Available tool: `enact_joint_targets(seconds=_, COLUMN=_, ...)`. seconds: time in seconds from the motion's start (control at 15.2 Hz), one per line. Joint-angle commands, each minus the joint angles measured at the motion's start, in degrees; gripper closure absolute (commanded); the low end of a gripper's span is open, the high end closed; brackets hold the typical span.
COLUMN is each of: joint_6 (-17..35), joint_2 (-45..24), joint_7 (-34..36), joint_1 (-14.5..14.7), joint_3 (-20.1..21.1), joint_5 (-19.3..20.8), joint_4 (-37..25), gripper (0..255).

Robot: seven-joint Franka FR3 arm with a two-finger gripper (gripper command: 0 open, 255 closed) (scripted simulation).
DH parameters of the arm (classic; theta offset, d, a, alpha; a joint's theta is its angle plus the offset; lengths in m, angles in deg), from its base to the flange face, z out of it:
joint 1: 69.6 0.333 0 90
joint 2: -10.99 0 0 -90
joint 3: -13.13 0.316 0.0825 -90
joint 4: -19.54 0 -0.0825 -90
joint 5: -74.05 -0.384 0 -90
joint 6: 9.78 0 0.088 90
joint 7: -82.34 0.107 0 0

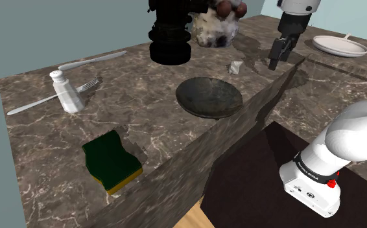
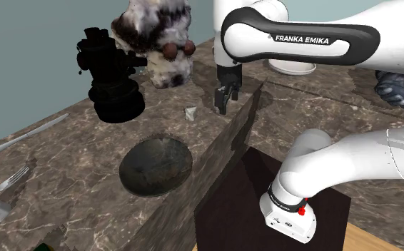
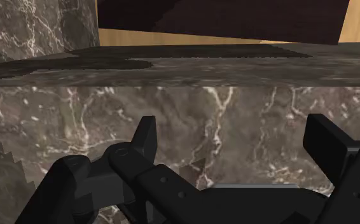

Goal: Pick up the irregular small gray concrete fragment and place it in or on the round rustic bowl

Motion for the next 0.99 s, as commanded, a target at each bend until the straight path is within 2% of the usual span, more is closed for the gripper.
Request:
enact_joint_targets(seconds=0.0, joint_6=0.0, joint_2=0.0, joint_7=0.0, joint_1=0.0, joint_3=0.0, joint_5=0.0, joint_4=0.0, gripper=0)
enact_joint_targets(seconds=0.33, joint_6=6.9, joint_2=-6.8, joint_7=9.8, joint_1=-0.5, joint_3=5.6, joint_5=-2.4, joint_4=-3.5, gripper=0)
enact_joint_targets(seconds=0.66, joint_6=12.6, joint_2=-14.6, joint_7=19.4, joint_1=-1.8, joint_3=10.7, joint_5=-2.4, joint_4=-8.9, gripper=0)
enact_joint_targets(seconds=0.92, joint_6=15.7, joint_2=-14.6, joint_7=19.4, joint_1=-1.8, joint_3=10.8, joint_5=-2.4, joint_4=-5.9, gripper=0)
